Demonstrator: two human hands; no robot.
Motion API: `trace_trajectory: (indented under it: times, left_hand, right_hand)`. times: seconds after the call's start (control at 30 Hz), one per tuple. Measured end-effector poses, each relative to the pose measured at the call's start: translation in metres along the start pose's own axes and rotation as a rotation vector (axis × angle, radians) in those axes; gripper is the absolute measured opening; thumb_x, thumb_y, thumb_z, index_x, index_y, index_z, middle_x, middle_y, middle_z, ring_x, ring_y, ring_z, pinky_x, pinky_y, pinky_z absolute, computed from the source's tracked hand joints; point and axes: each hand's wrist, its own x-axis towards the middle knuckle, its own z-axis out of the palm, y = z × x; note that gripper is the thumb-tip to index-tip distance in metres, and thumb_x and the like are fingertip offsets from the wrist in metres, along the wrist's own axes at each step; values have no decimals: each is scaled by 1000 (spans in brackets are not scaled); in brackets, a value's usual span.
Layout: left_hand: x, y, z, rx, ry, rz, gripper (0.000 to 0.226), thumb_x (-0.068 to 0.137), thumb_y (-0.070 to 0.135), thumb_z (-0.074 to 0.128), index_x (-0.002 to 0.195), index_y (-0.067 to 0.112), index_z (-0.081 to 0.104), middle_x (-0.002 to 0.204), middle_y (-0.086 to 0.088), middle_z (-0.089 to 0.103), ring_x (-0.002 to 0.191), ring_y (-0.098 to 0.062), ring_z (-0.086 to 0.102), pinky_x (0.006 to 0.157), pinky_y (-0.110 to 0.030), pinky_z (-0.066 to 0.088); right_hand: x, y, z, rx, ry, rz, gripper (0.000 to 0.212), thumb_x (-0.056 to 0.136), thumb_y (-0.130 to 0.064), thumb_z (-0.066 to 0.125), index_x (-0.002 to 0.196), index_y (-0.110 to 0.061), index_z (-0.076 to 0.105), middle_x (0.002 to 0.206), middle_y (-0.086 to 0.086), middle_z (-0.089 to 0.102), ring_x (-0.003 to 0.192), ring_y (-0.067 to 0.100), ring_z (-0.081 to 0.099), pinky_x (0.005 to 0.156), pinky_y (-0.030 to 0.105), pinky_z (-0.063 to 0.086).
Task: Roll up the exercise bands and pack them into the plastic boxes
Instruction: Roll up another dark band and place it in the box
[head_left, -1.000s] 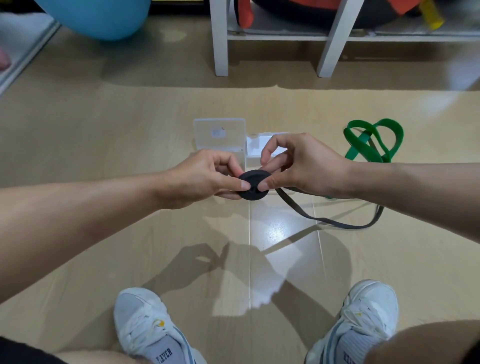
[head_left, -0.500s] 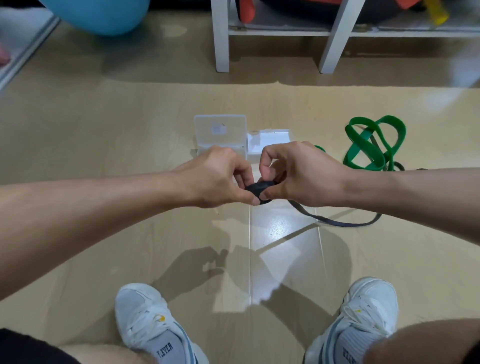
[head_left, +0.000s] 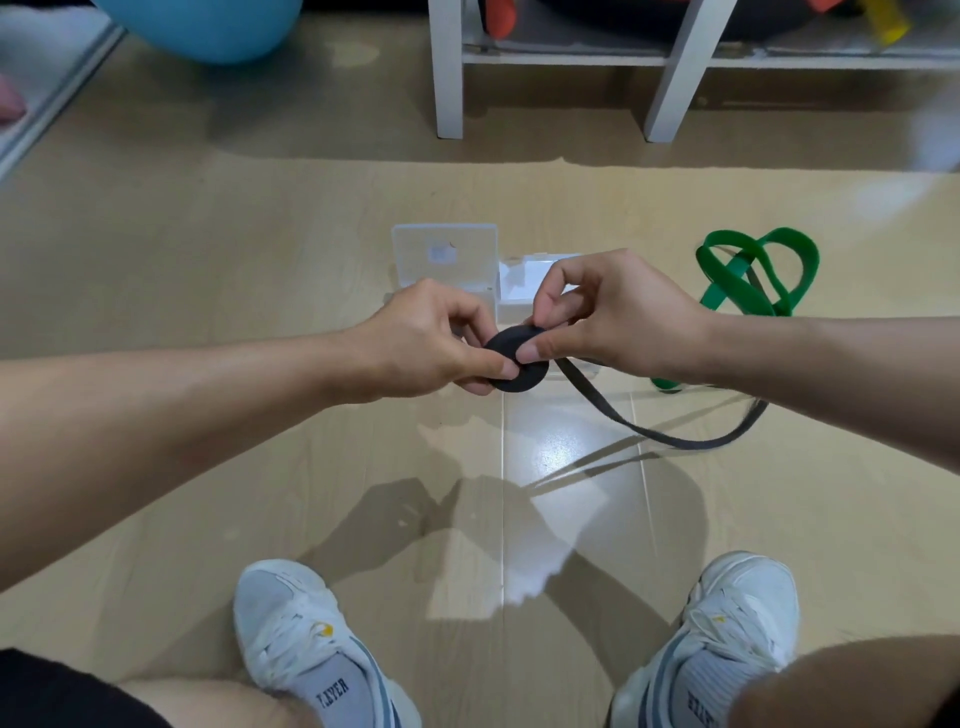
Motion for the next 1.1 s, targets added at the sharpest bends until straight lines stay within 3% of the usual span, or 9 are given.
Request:
trace_trajectory:
  times: [0.1, 0.17, 0.27, 0.37, 0.5, 0.67, 0.77, 0.93, 1.1]
  left_hand:
    - [0, -3, -3, -152, -6, -7, 18, 80, 4, 84, 78, 5, 66, 89, -22, 73, 89, -36, 76, 84, -40, 63]
    - [-1, -5, -3, -225, -15, -10, 19, 81, 1, 81, 81, 2, 62, 91, -23, 71, 90, -32, 76, 81, -35, 63]
    - [-3, -8, 2, -298, -6, -21, 21, 82, -2, 79, 79, 4, 59, 89, -19, 71, 87, -25, 76, 79, -32, 62]
    - [-4, -10, 5, -382, 13, -40, 24, 83, -3, 77, 74, 8, 57, 84, -14, 72, 85, -25, 76, 78, -32, 63]
    - [-3, -10, 4, -445, 24, -63, 25, 83, -2, 76, 74, 10, 56, 84, -10, 74, 88, -26, 77, 81, -34, 63]
    - [-1, -11, 5, -446, 36, -68, 25, 84, -1, 76, 76, 8, 54, 88, -12, 74, 91, -27, 77, 81, -32, 63]
    - [-2, -9, 4, -319, 4, -84, 20, 83, 3, 80, 80, 7, 60, 91, -14, 74, 95, -30, 76, 85, -37, 63]
    - [-5, 5, 8, 272, -17, -8, 30, 68, 40, 92, 90, 32, 73, 87, 15, 74, 79, -10, 73, 77, -46, 64]
    - [-4, 15, 13, 434, -5, 26, 19, 70, 27, 92, 76, 21, 75, 70, 11, 76, 73, -7, 73, 80, -41, 62]
  right_hand:
    - [2, 5, -4, 75, 5, 47, 28, 68, -21, 93, 79, -16, 67, 79, 6, 78, 72, 19, 67, 76, 53, 55]
    - [0, 6, -5, 113, 1, 61, 28, 68, -19, 93, 82, -14, 68, 79, 7, 79, 75, 25, 70, 89, 59, 53]
    - [-1, 6, -4, 141, -5, 75, 30, 68, -17, 92, 85, -12, 68, 81, 8, 79, 84, 37, 74, 93, 58, 53]
    - [1, 7, -2, 152, 30, 84, 33, 67, -23, 94, 81, -14, 66, 72, 3, 75, 68, 24, 65, 73, 48, 51]
    - [1, 7, -2, 163, 56, 90, 31, 68, -21, 93, 82, -14, 66, 67, 1, 71, 64, 11, 63, 70, 33, 48]
    - [1, 8, 0, 167, 84, 87, 27, 71, -16, 92, 81, -14, 67, 70, 3, 73, 62, 9, 64, 64, 22, 50]
    - [0, 6, 2, 52, 80, 75, 25, 70, -19, 93, 78, -15, 70, 70, 1, 74, 59, 5, 63, 65, 24, 51]
    - [-6, 1, 9, -290, -23, -21, 15, 73, -26, 88, 77, -26, 73, 76, -6, 75, 69, 6, 66, 72, 32, 57]
    - [-10, -1, 15, -410, -73, -76, 14, 77, -26, 83, 78, -34, 71, 72, -14, 73, 76, 2, 68, 75, 34, 59]
